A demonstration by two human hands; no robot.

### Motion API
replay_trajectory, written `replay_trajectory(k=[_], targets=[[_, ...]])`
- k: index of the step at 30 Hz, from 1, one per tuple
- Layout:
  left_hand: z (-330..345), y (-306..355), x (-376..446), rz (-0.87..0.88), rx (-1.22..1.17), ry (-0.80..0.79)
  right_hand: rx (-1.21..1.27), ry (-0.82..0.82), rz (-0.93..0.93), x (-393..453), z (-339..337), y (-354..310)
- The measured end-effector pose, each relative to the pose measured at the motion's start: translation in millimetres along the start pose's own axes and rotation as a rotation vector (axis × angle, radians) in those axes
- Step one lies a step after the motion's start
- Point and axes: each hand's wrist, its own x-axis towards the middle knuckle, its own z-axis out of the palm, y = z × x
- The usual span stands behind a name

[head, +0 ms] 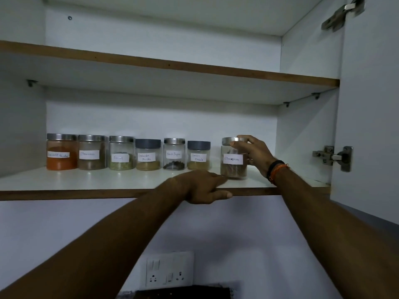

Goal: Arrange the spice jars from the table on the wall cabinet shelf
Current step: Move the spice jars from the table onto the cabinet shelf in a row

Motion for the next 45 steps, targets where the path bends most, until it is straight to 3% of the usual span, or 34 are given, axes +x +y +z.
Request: replay_trajectory(k=[12,21,45], targets=[[2.1,-4.4,5.2,-0.01,-0.021,0.006,-0.032,-0.014,-0.04,46.0,-4.8,29.8],[2.0,-7.1,6.4,-0.029,-0.092,0.003,-0.25,-0.055,-0.055,75.7,-1.9,32.1],[-0.6,-5.0,9.0,-0.023,-0.118,-0.013,-0.401,-0.012,-0.038,87.8,18.6,38.3]])
